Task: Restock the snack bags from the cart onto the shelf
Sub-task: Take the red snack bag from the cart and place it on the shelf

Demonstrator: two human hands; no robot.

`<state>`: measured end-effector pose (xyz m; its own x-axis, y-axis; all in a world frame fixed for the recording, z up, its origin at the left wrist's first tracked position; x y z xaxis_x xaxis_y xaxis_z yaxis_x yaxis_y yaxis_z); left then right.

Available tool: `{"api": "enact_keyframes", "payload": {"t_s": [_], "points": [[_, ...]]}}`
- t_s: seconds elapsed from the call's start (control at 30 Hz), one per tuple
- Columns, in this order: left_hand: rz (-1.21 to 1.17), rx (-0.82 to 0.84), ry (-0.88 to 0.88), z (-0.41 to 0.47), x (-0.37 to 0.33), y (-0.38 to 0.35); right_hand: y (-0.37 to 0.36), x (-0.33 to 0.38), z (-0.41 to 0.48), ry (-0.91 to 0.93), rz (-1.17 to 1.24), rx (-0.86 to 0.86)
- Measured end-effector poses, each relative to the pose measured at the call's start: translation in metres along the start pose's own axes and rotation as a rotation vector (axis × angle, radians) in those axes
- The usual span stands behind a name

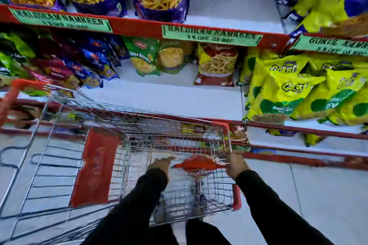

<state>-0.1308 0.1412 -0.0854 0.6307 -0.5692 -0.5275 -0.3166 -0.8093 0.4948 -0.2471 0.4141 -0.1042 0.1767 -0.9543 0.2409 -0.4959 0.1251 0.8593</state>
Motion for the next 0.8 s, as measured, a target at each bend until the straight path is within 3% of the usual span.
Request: {"api": "enact_keyframes", "payload": {"t_s": [0.07,0.17,0.27,0.5,0.8], "points": [[0.097,0.027,0.045,0.007,0.007,-0.016,0.003,0.03,-0.01,0.176,-0.251,0.094],[-0.036,-0.061,0.016,0.01,0.002,-0.02,0.013,0.052,-0.02,0.182,-0.242,0.185],[-0.193,-0.187,0.022,0.018,0.006,-0.017,0.016,0.055,-0.019,0.202,-0.232,0.136],[-0.461,-0.367,0.044,0.011,0.01,-0.008,0.037,0.046,-0.03,0.074,0.016,0.015],[-0.704,-0.498,-0.266,-0.056,-0.068,0.05,0.123,0.042,-0.064,0.063,0.453,-0.119]]}}
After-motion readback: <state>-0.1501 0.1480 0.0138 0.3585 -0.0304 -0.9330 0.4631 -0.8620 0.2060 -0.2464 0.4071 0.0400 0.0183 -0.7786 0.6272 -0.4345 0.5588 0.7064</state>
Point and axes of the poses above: each hand's wrist, its own z-axis towards the middle knuckle, its own y-axis out of the back of the hand, x = y × z, the point moved 10 cm from there along z, towards the middle knuckle, and after that the axes turned 13 degrees about -z, right-handed, at the moved point
